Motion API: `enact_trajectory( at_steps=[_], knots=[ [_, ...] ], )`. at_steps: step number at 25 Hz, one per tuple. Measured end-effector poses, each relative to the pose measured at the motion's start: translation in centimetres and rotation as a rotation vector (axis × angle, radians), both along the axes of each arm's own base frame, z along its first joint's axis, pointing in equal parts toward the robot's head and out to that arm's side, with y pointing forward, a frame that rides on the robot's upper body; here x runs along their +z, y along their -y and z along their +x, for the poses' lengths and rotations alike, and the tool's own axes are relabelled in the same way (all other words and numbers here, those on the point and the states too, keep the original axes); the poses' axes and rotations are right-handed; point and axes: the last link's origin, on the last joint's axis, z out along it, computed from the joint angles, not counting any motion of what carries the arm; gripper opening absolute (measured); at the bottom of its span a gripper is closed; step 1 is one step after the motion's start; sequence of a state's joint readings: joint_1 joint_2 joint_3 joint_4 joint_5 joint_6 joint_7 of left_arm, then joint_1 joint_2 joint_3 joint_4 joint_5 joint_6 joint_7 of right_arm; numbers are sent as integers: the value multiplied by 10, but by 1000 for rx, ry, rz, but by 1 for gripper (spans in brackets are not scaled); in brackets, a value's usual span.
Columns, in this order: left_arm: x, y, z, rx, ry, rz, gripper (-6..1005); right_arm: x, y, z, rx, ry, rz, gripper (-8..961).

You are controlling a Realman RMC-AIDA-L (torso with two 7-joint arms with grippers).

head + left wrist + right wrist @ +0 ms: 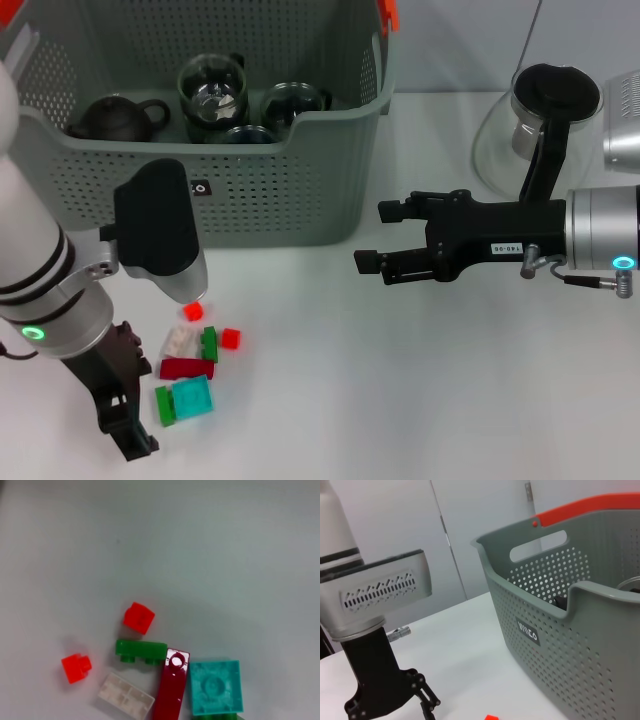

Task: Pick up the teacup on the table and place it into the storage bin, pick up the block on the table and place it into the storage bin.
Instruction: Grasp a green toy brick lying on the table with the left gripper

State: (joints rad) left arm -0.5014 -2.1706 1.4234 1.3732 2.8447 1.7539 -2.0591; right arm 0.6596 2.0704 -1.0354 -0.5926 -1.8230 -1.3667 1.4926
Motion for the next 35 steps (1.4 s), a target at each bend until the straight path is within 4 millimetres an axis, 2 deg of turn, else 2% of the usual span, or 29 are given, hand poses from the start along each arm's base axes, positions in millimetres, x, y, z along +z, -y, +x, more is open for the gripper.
enact_trajectory(
  at_steps=[12, 26, 35],
  knots=[
    [-11, -1, 4, 8, -6, 12, 928, 2, -1, 0, -5, -7, 10, 915],
    [-14, 0, 4, 19, -13, 10, 923, 3, -3, -1, -7, -11, 16, 914],
    [-18, -3, 6, -2, -17, 30, 617, 3, -4, -2, -4, -11, 18, 915]
  ],
)
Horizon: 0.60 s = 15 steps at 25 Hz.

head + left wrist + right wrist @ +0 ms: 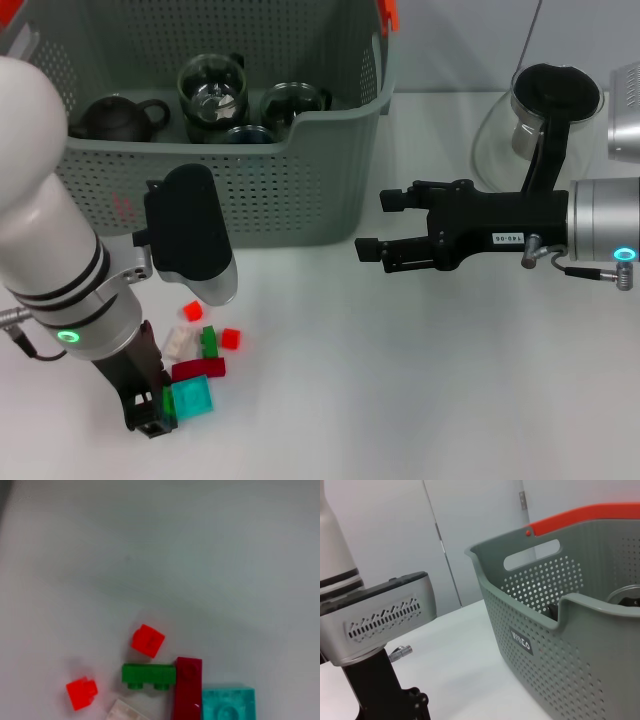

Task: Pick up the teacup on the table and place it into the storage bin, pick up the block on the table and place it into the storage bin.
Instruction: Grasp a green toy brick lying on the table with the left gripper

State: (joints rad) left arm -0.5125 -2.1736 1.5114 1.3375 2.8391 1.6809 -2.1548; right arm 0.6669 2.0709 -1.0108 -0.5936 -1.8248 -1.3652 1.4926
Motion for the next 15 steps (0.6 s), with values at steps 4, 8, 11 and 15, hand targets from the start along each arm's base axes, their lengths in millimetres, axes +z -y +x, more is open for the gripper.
enact_trajectory(
  at_steps=[4, 8, 11, 15],
  knots=[
    [-1, 0, 0, -6, -2, 1, 535, 0, 0, 0, 0, -2, 1, 915],
    [-1, 0, 0, -12, -6, -4, 491, 0, 0, 0, -2, -3, 1, 914],
    [-2, 0, 1, -20, -8, -7, 458, 0, 0, 0, -2, -3, 1, 915],
    [2, -2, 2, -20, -6, 9, 415, 0, 0, 0, -4, -4, 2, 915]
  ],
)
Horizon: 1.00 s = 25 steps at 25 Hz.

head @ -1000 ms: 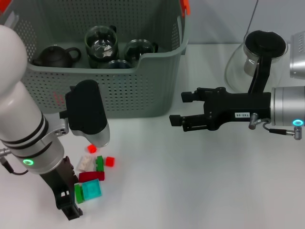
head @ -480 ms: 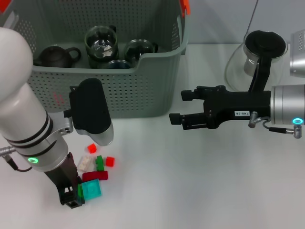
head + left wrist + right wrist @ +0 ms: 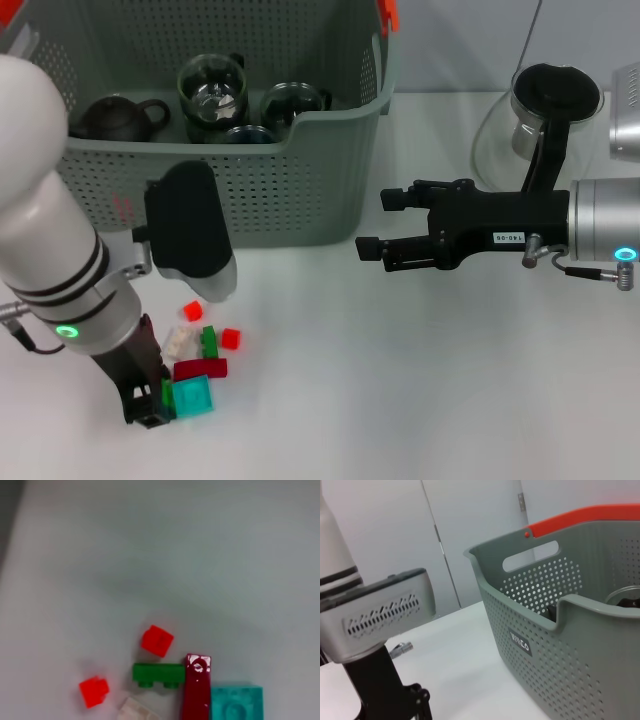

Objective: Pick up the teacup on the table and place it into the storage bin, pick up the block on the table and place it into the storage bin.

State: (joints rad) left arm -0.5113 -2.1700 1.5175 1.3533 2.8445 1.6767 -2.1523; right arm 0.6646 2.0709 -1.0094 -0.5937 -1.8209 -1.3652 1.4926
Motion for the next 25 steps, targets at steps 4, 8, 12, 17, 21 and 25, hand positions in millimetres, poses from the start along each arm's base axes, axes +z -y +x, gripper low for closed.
enact_trajectory(
  at_steps=[4, 8, 12, 17, 21, 25],
  knots=[
    [15, 0, 4, 4, 6, 41, 405, 0, 0, 0, 1, 0, 0, 915],
    [54, -7, 14, 31, 68, 169, 406, 0, -1, -1, 4, 0, 1, 915],
    [108, -14, 39, 28, 316, 331, 407, 0, -1, -2, 5, 0, 2, 915],
    [158, -32, 86, -102, 682, 434, 408, 1, -1, -3, 13, -1, 0, 915],
    [177, -74, 95, -160, 768, 590, 410, 2, -1, -4, 20, -2, 0, 915],
    [173, -121, 79, -77, 776, 662, 411, 2, 0, -2, 15, -2, -1, 915]
  ],
)
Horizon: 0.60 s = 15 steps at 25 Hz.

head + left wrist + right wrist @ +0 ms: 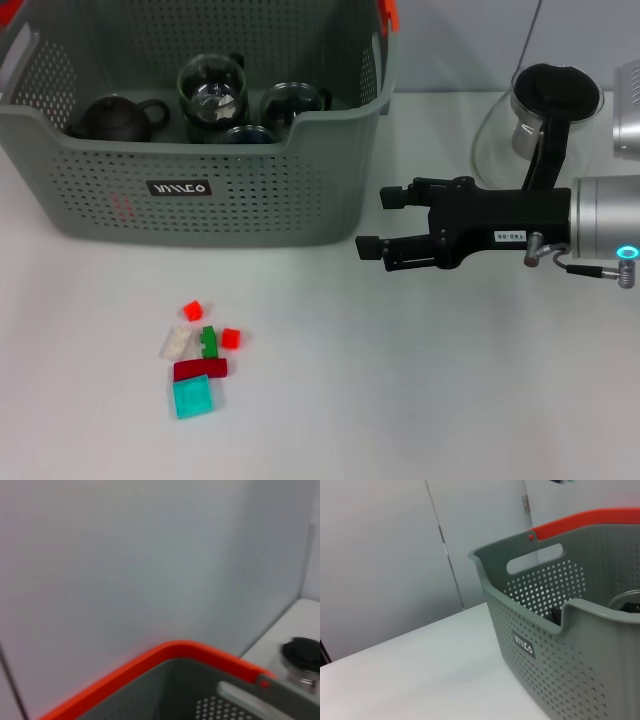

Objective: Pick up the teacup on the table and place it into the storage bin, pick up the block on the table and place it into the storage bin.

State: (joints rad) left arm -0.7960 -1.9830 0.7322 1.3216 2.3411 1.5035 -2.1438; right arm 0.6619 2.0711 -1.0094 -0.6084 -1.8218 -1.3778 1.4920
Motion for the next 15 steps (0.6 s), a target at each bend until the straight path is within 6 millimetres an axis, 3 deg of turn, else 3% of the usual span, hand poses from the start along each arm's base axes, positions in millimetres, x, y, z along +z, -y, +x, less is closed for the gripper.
enact_trajectory(
  at_steps=[4, 7, 11, 15],
  knots=[
    [-13, -32, -18, 95, 38, 4, 412, 0, 0, 0, -1, 0, -1, 915],
    [-17, -38, -23, 112, 38, 35, 484, -1, 1, 0, 0, 1, -2, 915],
    [-10, -28, -17, 82, 40, 47, 631, -1, 0, 0, 1, 1, -2, 915],
    [0, 3, -4, 1, 82, -30, 789, -1, 0, -1, 1, 2, -1, 915]
  ],
)
